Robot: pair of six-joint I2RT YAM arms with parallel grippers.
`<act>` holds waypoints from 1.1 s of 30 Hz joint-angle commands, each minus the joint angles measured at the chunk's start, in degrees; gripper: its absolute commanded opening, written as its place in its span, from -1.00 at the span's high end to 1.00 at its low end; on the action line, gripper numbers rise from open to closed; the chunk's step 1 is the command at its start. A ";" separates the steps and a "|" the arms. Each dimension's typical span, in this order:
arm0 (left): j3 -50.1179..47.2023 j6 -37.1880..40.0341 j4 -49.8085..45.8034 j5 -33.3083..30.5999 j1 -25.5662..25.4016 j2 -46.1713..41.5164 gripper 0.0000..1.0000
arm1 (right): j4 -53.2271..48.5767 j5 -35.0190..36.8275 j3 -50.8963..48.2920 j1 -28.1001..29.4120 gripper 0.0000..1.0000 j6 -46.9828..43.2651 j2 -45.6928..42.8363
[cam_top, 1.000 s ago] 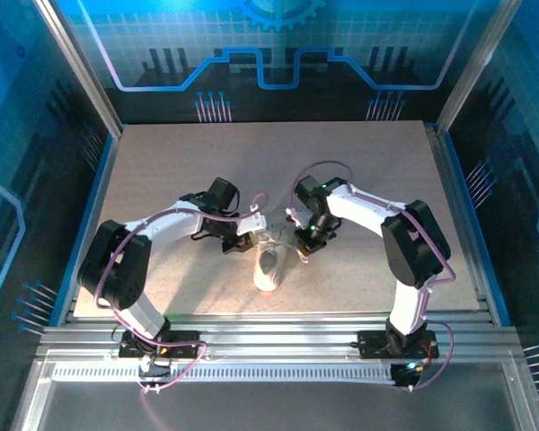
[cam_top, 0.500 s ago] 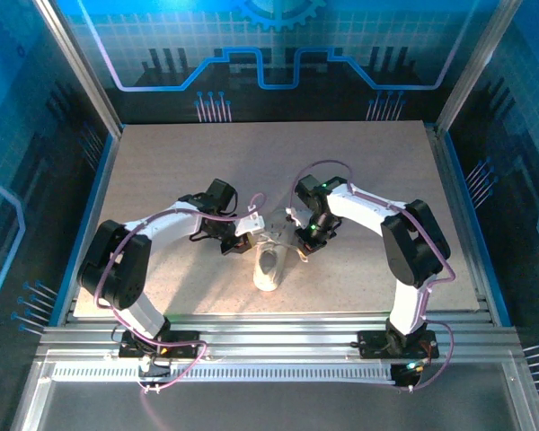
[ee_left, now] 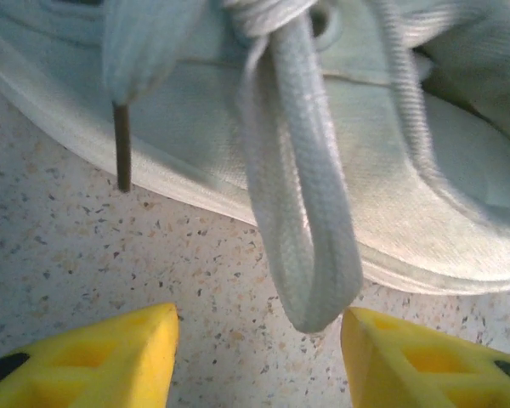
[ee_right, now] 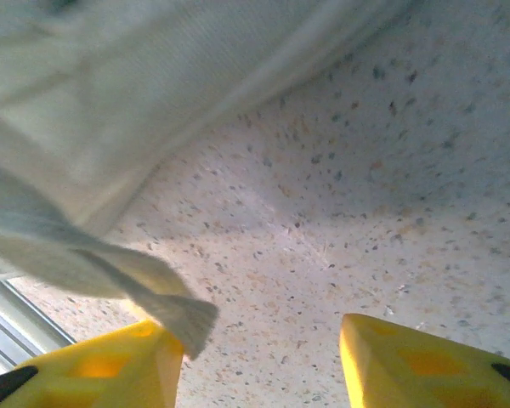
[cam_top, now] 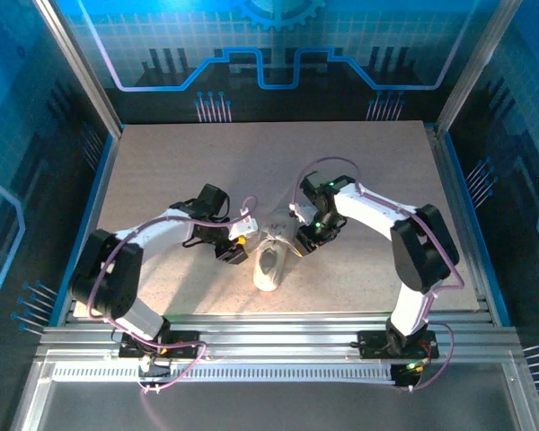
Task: Tie the shoes
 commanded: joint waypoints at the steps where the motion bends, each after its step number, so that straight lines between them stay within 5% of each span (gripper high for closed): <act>1: -0.33 -0.09 2.02 2.76 1.04 -4.10 -0.15 | 3.34 -0.67 -0.82 -0.65 -0.08 -2.00 -6.62; 9: 3.74 2.76 -3.15 6.80 4.14 -8.74 -0.20 | 9.02 -5.10 -2.58 0.18 -0.13 -4.26 -13.87; 12: 5.26 4.28 -6.11 6.83 4.14 -8.77 -0.36 | 11.82 -8.37 -1.22 1.96 -0.12 -2.28 -11.67; 17: 4.18 5.00 -3.71 6.71 4.32 -9.77 -0.33 | 12.52 -8.54 2.92 6.00 0.00 -1.17 -5.13; 27: 13.31 6.47 4.80 11.72 4.06 5.28 -0.07 | 19.01 -9.52 -0.07 7.16 0.04 2.15 -3.96; 33: 15.21 8.55 5.63 12.89 2.53 9.70 -0.08 | 20.48 -9.65 -1.57 7.31 0.14 2.43 -3.56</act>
